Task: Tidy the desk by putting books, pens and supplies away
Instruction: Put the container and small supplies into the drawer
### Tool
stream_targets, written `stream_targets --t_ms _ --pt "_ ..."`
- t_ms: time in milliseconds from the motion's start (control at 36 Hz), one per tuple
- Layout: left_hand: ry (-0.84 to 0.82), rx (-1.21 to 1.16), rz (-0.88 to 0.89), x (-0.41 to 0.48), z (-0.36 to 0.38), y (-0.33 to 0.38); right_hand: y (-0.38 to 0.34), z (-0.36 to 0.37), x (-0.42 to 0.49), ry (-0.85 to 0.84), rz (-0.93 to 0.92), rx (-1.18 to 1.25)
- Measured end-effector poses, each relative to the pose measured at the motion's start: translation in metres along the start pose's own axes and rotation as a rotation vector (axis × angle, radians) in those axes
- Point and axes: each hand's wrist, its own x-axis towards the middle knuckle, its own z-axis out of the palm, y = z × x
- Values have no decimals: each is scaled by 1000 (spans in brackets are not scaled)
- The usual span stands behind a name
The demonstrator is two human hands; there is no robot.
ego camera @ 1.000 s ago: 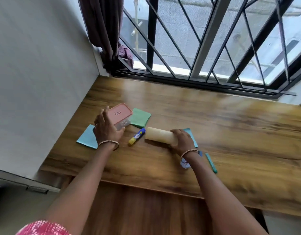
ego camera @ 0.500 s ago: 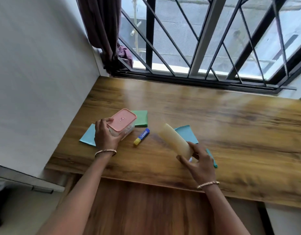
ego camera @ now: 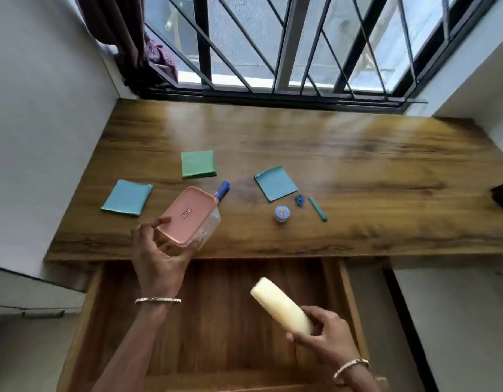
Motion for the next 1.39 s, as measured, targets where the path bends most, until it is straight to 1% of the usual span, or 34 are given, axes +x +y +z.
stream_targets --t_ms 28,111,167,250,361,528,667,750,833,889,1056,1194,1389 --pt "-17 4 5 -4 -1 2 4 6 -2 45 45 -4" --pt "-56 5 32 -12 -4 3 9 19 -1 278 171 -8" --pt "-77 -20 37 -17 -6 3 9 26 7 399 234 -21" --pt "-95 -38 41 -23 -4 4 8 31 23 514 265 -90" --pt "-131 -66 58 -29 1 7 4 36 41 588 212 -222" --pt "-187 -40 68 -33 6 7 4 42 51 555 269 -429" --pt "-214 -54 46 -34 11 7 1 50 39 560 265 -498" --pt "-227 -56 52 -33 15 7 3 60 24 544 219 -480" --pt "-244 -70 65 -32 19 9 13 74 17 400 204 -482" --pt "-258 -66 75 -32 22 8 18 75 20 354 221 -483" --pt "-257 -87 85 -31 29 10 20 66 49 337 238 -457" --pt "-261 -59 106 -35 32 13 10 61 78 335 276 -420" --pt "-315 -43 112 -43 34 12 -10 54 120 341 332 -375"
